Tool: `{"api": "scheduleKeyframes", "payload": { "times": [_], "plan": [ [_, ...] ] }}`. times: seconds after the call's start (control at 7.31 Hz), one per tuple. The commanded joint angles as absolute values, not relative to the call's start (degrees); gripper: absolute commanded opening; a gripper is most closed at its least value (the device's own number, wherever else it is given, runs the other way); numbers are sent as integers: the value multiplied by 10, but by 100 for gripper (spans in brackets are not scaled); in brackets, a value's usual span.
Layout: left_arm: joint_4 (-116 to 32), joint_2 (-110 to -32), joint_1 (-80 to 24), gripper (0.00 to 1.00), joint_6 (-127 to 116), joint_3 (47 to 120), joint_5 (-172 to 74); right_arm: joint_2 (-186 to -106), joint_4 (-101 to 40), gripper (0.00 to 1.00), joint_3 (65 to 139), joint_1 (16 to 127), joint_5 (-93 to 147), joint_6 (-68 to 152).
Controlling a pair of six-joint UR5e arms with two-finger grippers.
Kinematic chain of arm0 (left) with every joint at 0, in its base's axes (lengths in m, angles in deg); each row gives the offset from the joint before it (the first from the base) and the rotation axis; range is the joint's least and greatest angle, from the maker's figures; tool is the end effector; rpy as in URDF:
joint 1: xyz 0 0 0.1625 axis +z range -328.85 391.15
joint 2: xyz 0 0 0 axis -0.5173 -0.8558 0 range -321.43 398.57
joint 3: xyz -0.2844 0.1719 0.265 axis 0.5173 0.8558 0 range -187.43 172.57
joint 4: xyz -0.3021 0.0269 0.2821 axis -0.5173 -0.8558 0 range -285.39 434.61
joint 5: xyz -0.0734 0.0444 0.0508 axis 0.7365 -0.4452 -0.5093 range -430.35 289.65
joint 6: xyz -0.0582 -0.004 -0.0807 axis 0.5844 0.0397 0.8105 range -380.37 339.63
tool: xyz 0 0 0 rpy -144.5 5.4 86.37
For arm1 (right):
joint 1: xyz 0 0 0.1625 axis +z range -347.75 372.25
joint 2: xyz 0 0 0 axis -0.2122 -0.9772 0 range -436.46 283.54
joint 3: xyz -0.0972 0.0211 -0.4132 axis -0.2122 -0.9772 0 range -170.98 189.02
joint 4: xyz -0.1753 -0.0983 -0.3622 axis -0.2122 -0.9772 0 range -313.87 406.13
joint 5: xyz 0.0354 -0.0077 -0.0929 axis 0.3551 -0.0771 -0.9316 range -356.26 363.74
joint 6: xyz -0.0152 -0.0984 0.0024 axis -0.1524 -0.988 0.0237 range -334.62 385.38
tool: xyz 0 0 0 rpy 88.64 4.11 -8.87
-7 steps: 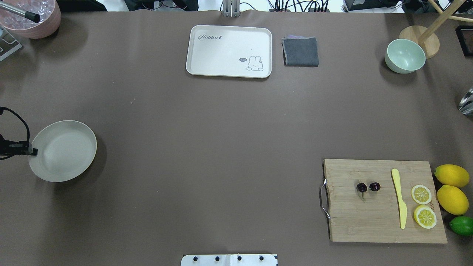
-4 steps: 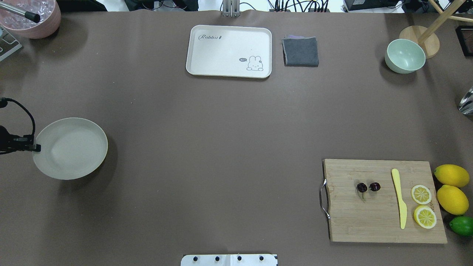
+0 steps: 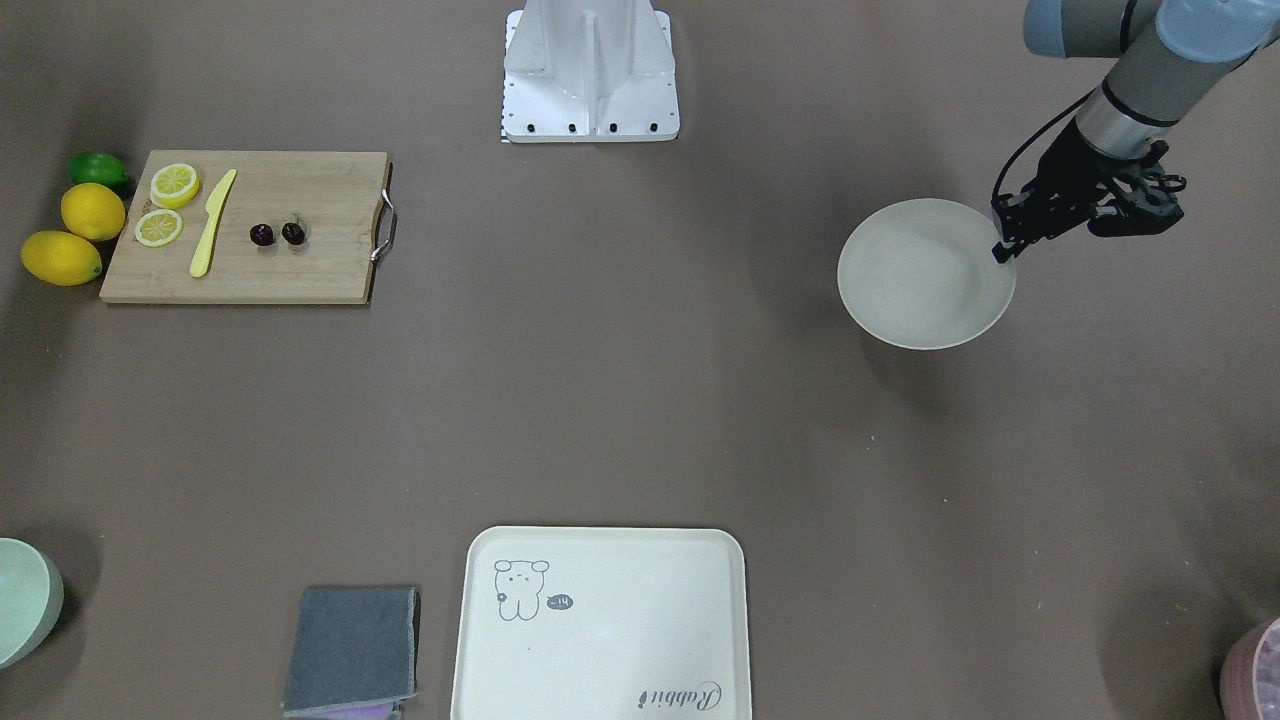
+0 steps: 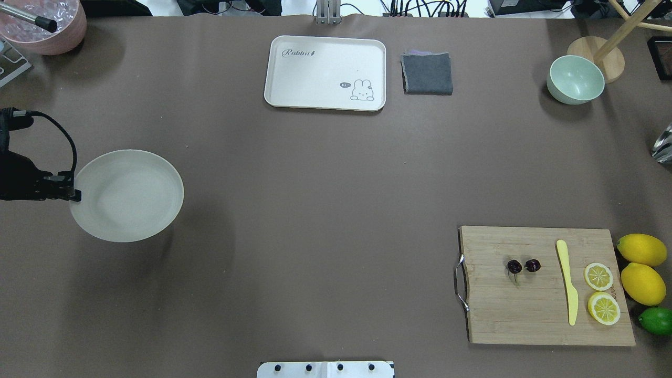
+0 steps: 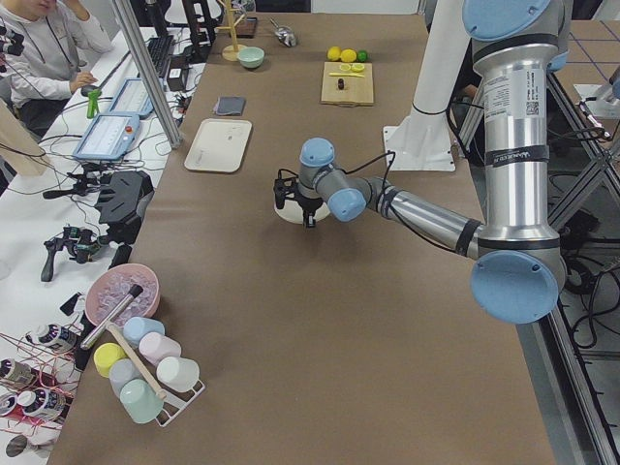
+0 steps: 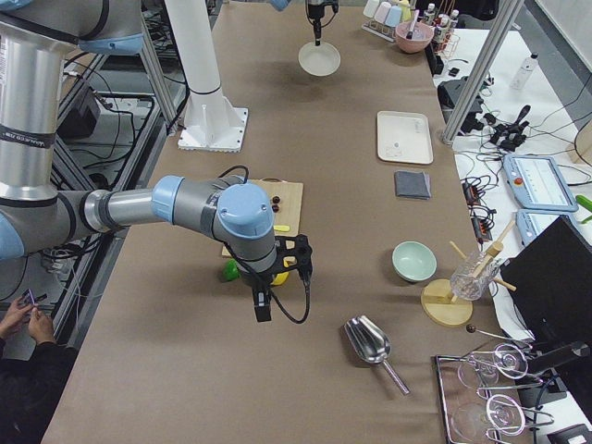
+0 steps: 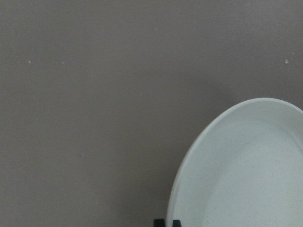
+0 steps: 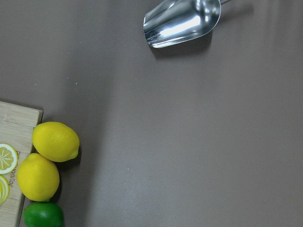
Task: Place red cherry on plate
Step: 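Slide the white bowl with the left gripper toward the table center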
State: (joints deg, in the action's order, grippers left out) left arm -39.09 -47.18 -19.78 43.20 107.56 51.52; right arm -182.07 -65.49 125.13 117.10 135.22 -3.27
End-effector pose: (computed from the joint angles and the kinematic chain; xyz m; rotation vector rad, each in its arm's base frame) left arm 0.2308 -0.4124 0.4381 0.0600 0.9188 -0.1813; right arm 0.1560 -0.3256 0.5928 0.0952 -0.7398 -0.1594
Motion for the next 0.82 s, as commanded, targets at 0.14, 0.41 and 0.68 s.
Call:
{"api": "scheduleKeyframes", "payload": {
  "times": [0.14, 0.41, 0.68],
  "plan": [
    [-247, -610, -149, 0, 487, 1094, 507, -1820, -655, 100, 1251, 1171, 1350, -33],
    [-157, -709, -70, 0, 534, 1091, 448, -1821, -655, 100, 1251, 1173, 1345, -39],
    [-122, -764, 3, 0, 591, 1087, 405, -1826, -656, 100, 1250, 1182, 1343, -45]
  ]
}}
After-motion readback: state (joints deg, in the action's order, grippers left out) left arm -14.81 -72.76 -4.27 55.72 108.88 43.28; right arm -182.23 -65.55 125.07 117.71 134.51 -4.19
